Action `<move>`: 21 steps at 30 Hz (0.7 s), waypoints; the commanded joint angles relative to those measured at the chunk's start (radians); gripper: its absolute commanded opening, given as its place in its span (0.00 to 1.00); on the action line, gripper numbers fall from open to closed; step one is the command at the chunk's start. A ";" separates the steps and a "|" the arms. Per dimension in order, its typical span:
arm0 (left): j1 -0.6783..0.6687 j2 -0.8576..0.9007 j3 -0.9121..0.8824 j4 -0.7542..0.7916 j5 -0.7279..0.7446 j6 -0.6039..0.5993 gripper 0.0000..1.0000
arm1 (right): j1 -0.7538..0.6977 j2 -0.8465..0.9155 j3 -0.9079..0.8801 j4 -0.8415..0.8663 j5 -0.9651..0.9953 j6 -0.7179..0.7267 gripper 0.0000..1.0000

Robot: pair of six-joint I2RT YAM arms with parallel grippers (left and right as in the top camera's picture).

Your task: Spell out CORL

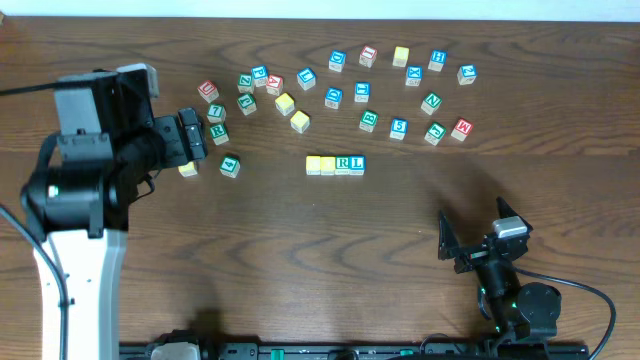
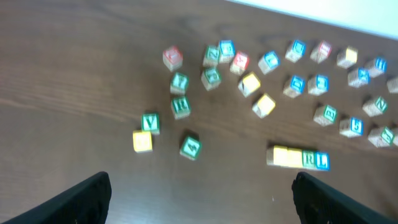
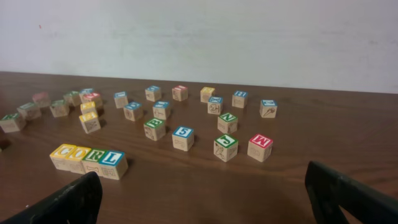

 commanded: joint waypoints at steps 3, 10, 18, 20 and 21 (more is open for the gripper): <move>0.002 -0.185 -0.178 0.179 -0.050 0.030 0.92 | -0.005 -0.008 -0.001 -0.004 -0.010 0.003 0.99; 0.023 -0.480 -0.579 0.586 -0.094 0.055 0.92 | -0.005 -0.008 -0.001 -0.004 -0.010 0.003 0.99; 0.064 -0.808 -0.963 0.800 -0.128 0.070 0.92 | -0.005 -0.008 -0.001 -0.004 -0.010 0.003 0.99; 0.064 -0.885 -1.040 0.818 -0.140 0.070 0.92 | -0.005 -0.008 -0.001 -0.004 -0.010 0.003 0.99; 0.064 -0.923 -1.076 0.829 -0.140 0.070 0.92 | -0.005 -0.008 -0.001 -0.004 -0.010 0.003 0.99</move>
